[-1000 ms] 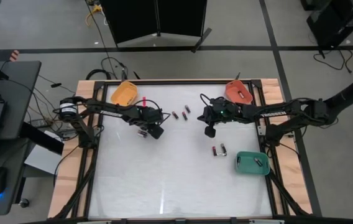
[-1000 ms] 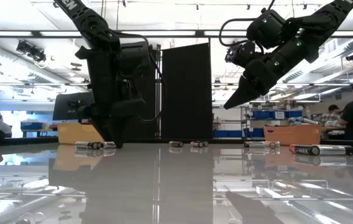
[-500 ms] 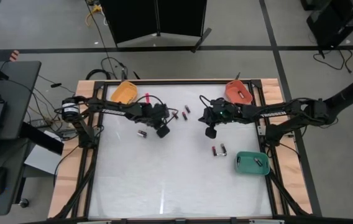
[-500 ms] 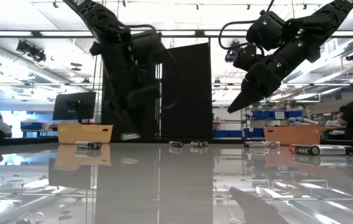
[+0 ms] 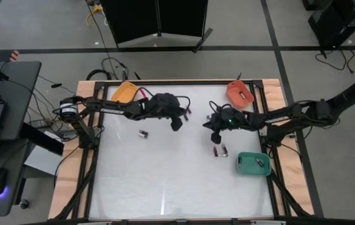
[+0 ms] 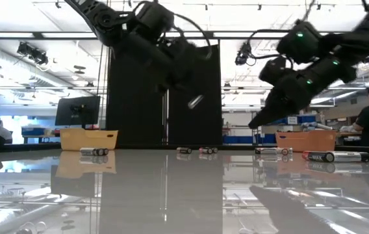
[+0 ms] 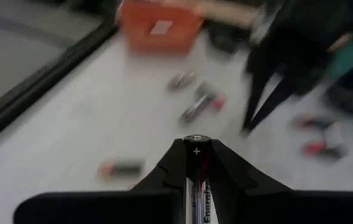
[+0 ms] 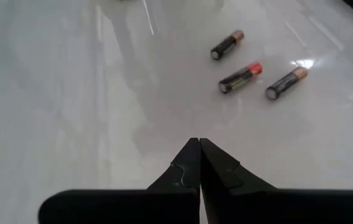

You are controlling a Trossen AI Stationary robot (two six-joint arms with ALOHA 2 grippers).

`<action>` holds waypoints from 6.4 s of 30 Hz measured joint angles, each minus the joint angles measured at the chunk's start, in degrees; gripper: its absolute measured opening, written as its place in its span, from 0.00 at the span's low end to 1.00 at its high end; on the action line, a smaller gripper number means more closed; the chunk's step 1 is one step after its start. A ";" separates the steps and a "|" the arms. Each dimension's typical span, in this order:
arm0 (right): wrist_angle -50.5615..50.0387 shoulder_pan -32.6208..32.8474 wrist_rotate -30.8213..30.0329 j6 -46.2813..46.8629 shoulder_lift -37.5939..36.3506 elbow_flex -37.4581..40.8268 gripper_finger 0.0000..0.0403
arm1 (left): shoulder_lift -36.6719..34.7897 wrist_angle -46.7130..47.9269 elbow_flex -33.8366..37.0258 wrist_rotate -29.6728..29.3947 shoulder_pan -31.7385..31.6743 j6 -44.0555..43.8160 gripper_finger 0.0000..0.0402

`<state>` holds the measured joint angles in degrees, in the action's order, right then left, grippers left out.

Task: Sort batteries
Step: Put the silver battery into the orange bin

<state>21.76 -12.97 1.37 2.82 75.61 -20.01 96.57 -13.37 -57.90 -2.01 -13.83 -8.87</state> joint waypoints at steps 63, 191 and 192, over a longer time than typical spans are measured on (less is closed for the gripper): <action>26.38 18.94 -25.26 -3.11 -0.24 -11.93 0.36 | 0.90 -49.78 5.54 26.47 1.58 4.16 0.11; -59.83 -37.18 -21.57 8.86 10.17 -24.72 0.16 | -3.28 -49.06 24.53 14.85 -2.42 15.70 0.40; -59.70 -37.44 -21.57 8.82 10.73 -24.72 0.17 | -3.28 -49.06 24.53 14.85 -2.42 15.70 0.40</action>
<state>-37.94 -50.41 -20.21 11.64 86.34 -44.73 93.30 -62.43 -33.36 12.84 -16.25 6.83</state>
